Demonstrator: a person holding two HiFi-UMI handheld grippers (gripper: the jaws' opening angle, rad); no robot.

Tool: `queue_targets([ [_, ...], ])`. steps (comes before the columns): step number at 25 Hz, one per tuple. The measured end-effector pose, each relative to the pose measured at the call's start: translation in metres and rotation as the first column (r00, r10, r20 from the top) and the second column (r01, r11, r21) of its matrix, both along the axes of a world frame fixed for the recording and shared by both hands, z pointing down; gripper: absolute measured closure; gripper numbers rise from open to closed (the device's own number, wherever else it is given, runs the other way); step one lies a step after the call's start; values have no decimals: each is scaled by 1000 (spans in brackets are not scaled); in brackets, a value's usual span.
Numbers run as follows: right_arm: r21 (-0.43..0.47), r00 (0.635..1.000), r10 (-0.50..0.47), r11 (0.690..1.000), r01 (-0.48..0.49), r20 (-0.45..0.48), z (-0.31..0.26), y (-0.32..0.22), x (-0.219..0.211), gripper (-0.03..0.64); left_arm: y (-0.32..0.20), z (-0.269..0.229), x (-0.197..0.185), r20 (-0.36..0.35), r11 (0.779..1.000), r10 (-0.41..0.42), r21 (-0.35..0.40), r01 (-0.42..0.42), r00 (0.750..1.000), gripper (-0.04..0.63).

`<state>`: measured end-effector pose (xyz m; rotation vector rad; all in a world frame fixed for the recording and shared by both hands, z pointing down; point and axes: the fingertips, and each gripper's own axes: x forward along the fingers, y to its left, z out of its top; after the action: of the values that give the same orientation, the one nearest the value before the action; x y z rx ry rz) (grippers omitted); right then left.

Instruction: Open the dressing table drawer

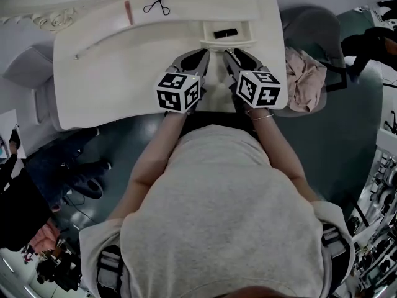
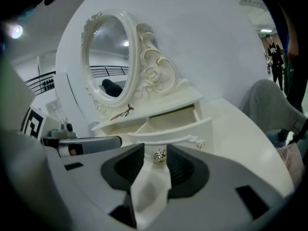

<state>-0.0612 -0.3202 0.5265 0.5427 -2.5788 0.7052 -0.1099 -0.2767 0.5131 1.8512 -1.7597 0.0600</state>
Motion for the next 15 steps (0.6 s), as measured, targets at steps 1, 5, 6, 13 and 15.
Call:
queue_targets([
  [1,4,1000,-1,1000,1,4,-3,0,0,502,-1,-2,0,3,1000,0,4,0,1000,586],
  [5,39,1000,-19,999,19,9,-15,-2,-4,500,-5,-9,-3,14,1000,-4,26,4,1000,586],
  [6,49,1000,-23,999,22,15,-19,-3,-5,500,-6,-11,-4,16,999,-5,31,4,1000,586],
  [13,82,995,-51,996,44,86,-54,-2,-12,502,-9,-29,-9,27,997,-12,75,10,1000,586],
  [15,96,991,-64,994,53,118,-65,-2,-14,502,-10,-39,-13,27,995,-19,99,16,999,586],
])
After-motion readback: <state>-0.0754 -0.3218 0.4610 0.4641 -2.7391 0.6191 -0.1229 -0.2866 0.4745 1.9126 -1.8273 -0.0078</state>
